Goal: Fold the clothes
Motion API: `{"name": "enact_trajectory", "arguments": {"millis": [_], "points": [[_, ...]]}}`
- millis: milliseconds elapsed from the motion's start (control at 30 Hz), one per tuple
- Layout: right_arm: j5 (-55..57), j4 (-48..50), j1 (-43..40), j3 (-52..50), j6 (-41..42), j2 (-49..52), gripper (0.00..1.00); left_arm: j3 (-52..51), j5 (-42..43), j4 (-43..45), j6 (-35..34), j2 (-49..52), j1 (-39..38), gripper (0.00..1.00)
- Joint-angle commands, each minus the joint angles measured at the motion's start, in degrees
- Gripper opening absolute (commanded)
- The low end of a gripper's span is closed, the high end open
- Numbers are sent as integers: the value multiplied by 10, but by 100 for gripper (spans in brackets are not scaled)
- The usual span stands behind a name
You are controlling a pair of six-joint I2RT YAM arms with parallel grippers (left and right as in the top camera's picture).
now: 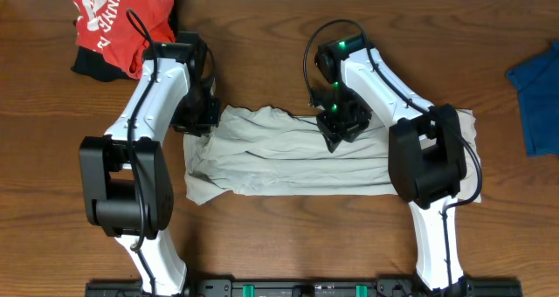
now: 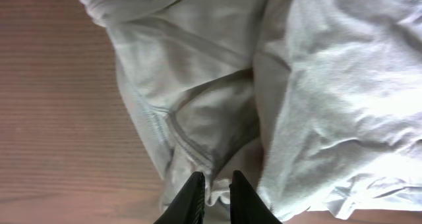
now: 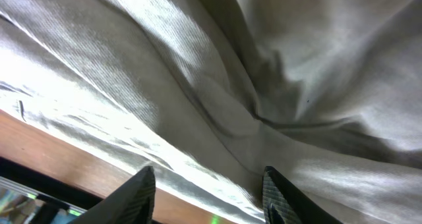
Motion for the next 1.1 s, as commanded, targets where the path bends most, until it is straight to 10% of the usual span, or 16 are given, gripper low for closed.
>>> {"name": "enact_trajectory", "arguments": {"millis": [0,133,300,667,1067], "points": [[-3,-1,10,10,21,-2,51,-1,32,-4,4,-7,2,15],[-3,-7,10,10,43,-2,43,-1,73,-4,8,-9,1,14],[-16,27,10,10,58,-2,1,-1,153,-3,61,-10,-10,13],[-152,105,10,10,40,-2,1,-1,182,22,79,-14,-76,6],[-55,51,5,10,52,-2,5,-3,181,75,61,-17,-106,10]]}}
